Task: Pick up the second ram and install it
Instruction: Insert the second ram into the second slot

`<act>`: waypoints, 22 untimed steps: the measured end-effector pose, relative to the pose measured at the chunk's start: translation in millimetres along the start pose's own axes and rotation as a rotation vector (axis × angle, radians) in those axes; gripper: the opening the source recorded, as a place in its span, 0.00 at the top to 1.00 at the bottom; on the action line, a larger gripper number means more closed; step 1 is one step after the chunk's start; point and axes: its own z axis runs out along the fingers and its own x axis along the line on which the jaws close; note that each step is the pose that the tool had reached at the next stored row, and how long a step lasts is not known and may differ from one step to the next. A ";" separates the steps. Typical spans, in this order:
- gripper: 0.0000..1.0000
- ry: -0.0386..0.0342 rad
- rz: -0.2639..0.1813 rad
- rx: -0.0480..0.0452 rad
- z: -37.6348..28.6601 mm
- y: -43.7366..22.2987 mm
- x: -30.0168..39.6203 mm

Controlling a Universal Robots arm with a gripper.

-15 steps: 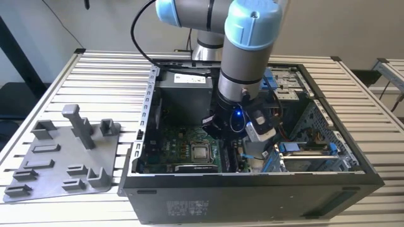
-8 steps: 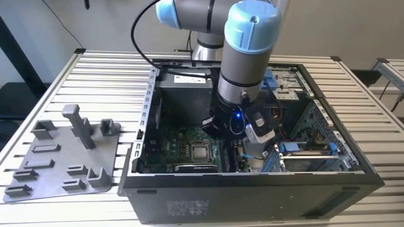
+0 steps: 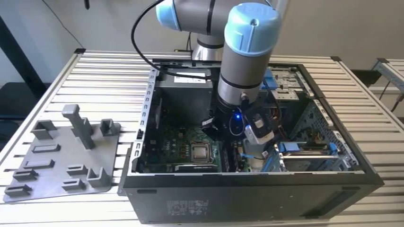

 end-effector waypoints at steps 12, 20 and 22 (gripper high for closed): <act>0.78 0.0016 0.001 0.0014 -30.6 0.3 -0.6; 0.89 0.0017 0.001 0.0015 -30.7 0.2 0.0; 0.89 0.0017 0.002 0.0015 -30.7 0.2 0.4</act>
